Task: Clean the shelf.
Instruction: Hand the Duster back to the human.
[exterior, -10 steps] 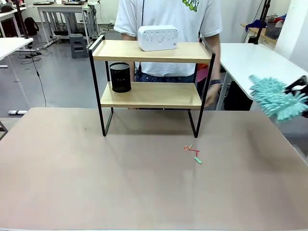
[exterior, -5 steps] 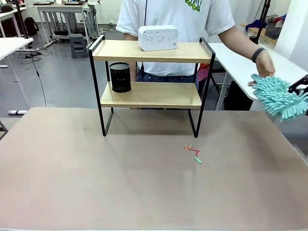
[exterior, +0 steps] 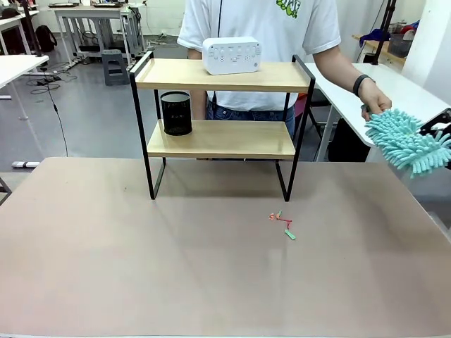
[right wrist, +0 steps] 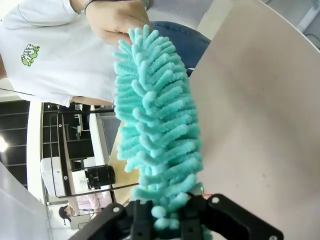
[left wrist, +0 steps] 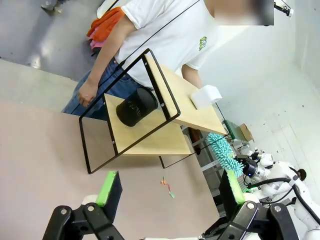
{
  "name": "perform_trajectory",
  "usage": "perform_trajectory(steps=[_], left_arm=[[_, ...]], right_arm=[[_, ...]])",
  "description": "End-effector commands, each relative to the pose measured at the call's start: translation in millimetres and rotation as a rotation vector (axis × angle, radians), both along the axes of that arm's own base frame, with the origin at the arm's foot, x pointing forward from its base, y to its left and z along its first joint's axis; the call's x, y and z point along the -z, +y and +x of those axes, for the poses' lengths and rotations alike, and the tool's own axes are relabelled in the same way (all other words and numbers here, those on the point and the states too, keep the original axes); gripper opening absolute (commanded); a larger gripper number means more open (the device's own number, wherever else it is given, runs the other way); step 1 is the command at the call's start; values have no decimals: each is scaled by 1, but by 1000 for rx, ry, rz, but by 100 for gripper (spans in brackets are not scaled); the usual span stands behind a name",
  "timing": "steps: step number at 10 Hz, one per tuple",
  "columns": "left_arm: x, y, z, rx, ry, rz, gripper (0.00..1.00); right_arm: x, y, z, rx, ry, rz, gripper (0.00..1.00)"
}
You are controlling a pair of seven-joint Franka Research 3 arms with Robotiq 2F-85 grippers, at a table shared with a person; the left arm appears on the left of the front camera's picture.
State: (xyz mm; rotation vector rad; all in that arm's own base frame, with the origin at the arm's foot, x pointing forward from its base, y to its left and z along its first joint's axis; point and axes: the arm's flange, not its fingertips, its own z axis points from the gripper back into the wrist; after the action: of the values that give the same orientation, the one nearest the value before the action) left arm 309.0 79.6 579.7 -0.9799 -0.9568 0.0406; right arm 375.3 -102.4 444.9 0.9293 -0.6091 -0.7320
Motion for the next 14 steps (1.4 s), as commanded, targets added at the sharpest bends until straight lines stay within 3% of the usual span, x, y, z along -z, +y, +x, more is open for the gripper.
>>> perform_trajectory(steps=[1, 2, 3, 4, 5, 8, 10, 12, 14], left_arm=[[0, -1, -3, 9, -3, 2, 100], [0, -1, -3, 9, -3, 2, 100], [0, -1, -3, 9, -3, 2, 100], [0, -1, -3, 9, -3, 2, 100], [0, -1, -3, 9, -3, 2, 100], [0, -1, -3, 9, -3, 2, 100], [0, 0, 0, 0, 0, 0, 100], [28, -30, 21, 169, 123, -93, 100], [62, -68, 45, 324, 236, -221, 100]], right_arm=[[0, 1, -5, 16, 1, -9, 0], [0, 1, -5, 16, 1, -9, 0], [0, 0, 0, 2, 0, -1, 70], [-4, 5, -1, -8, -13, -11, 73], [-9, 7, -2, -15, -32, -18, 100], [-27, 14, -19, -72, -105, 5, 96], [-40, 31, -36, -161, -154, 48, 100], [-50, 75, -53, -322, -185, 118, 100], [-40, 125, -57, -478, -158, 233, 100]])
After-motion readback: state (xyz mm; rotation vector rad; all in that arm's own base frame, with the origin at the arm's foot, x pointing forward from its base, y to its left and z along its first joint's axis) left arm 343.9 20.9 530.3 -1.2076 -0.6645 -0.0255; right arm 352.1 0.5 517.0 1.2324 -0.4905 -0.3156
